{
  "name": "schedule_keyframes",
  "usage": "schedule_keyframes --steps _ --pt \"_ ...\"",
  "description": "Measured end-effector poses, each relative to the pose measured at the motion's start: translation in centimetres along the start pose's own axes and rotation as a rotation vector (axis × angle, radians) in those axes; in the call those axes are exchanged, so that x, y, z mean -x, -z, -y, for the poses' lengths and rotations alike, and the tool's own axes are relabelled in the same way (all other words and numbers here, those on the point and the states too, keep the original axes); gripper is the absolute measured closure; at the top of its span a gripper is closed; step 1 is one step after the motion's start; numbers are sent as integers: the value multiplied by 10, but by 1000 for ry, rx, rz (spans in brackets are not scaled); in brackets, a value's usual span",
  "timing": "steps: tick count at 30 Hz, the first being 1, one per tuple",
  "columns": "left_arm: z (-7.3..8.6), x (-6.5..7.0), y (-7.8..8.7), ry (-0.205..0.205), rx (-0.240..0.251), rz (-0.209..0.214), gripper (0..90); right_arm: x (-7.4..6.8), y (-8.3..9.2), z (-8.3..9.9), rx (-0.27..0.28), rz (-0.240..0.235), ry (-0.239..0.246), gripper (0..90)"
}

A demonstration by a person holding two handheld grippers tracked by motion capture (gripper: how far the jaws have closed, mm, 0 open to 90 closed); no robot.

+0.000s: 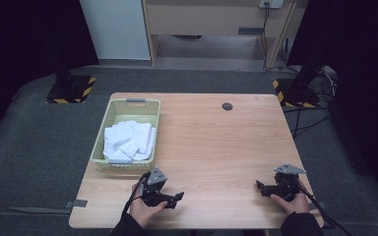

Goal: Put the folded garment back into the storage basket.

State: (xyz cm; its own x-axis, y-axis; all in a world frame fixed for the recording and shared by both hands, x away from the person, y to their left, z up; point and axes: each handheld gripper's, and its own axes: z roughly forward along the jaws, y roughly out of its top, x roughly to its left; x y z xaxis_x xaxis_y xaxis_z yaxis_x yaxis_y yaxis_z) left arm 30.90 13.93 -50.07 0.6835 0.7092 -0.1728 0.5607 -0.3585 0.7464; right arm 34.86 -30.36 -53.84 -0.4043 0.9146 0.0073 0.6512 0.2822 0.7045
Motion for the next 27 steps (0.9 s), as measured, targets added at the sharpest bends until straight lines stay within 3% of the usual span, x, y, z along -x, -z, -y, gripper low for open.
schedule_keyframes --steps 27 --pt "14 -18 17 50 10 -48 126 0 0 0 0 0 0 5"
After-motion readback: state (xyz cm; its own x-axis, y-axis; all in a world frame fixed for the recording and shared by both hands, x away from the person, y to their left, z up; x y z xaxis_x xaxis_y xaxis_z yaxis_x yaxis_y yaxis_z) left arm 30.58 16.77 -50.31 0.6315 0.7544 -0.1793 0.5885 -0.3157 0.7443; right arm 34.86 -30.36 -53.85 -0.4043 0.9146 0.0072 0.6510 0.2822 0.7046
